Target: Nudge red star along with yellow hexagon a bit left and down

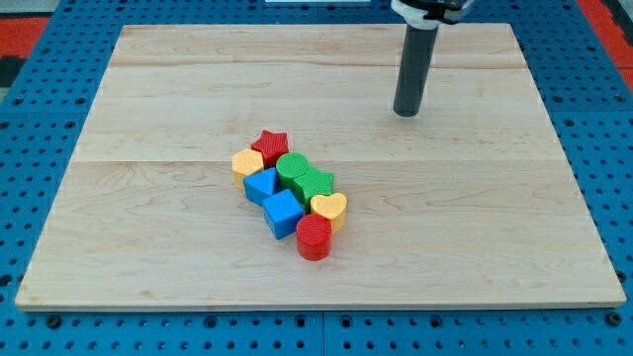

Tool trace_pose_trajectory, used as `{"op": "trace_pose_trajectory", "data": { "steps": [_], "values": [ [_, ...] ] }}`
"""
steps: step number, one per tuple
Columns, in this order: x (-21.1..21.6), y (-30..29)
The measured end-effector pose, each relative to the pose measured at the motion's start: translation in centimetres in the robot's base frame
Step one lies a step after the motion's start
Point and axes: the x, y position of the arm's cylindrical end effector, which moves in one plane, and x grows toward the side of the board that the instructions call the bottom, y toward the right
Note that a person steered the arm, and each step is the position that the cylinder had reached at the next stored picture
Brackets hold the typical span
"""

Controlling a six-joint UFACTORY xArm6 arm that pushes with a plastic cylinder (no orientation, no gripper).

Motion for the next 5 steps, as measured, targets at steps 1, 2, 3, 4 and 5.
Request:
{"op": "trace_pose_trajectory", "data": {
  "steps": [1, 2, 3, 4, 5],
  "values": [
    [1.8, -1.8],
    [3.3, -5.5],
    [3.7, -11.3],
    [3.7, -16.6],
    [4.1, -19.4]
  ]
}}
